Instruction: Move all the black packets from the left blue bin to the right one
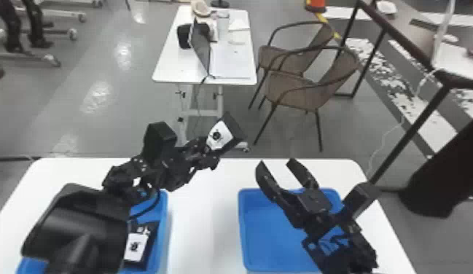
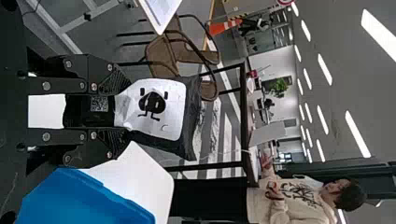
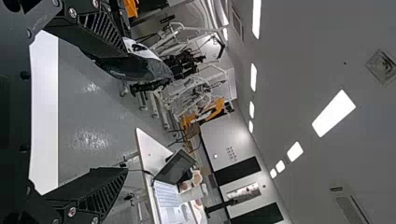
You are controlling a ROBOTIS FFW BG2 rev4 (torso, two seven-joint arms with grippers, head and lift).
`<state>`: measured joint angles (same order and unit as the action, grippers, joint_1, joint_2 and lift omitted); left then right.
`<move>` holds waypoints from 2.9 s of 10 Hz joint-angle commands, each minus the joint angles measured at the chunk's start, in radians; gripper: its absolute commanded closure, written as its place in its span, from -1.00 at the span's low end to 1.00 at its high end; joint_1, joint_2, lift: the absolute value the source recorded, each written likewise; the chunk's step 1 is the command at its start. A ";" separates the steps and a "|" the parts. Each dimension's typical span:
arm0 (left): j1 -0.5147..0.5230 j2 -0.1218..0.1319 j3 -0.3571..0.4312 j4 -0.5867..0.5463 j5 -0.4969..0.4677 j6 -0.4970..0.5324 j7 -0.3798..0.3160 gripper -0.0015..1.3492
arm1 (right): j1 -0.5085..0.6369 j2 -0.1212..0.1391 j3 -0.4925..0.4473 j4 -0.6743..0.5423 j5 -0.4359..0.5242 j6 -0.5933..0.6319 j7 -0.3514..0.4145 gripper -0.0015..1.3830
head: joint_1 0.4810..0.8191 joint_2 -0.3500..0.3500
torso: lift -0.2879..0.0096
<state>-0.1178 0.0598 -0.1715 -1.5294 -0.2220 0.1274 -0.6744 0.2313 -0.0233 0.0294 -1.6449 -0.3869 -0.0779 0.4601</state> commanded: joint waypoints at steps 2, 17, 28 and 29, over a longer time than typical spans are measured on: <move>-0.020 0.011 -0.049 0.026 0.098 0.020 -0.001 0.38 | -0.067 -0.001 0.027 0.065 -0.018 0.004 0.015 -0.80 | 0.27 -0.29 | 0.94; -0.085 0.026 -0.158 0.123 0.234 0.037 -0.014 -0.09 | -0.153 0.011 0.092 0.148 -0.024 -0.063 -0.103 0.84 | 0.27 -0.41 | 0.94; 0.245 -0.043 0.326 -0.268 0.190 0.162 0.009 -0.50 | -0.017 0.011 -0.065 0.258 -0.072 0.018 -0.216 0.85 | 0.27 -0.11 | 0.94; 0.251 -0.044 0.333 -0.293 0.194 0.173 0.018 -0.50 | -0.021 0.011 -0.074 0.289 -0.075 0.023 -0.221 0.85 | 0.27 -0.09 | 0.94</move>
<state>0.1296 0.0150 0.1574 -1.8085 -0.0302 0.2946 -0.6580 0.2140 -0.0122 -0.0395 -1.3756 -0.4587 -0.0572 0.2388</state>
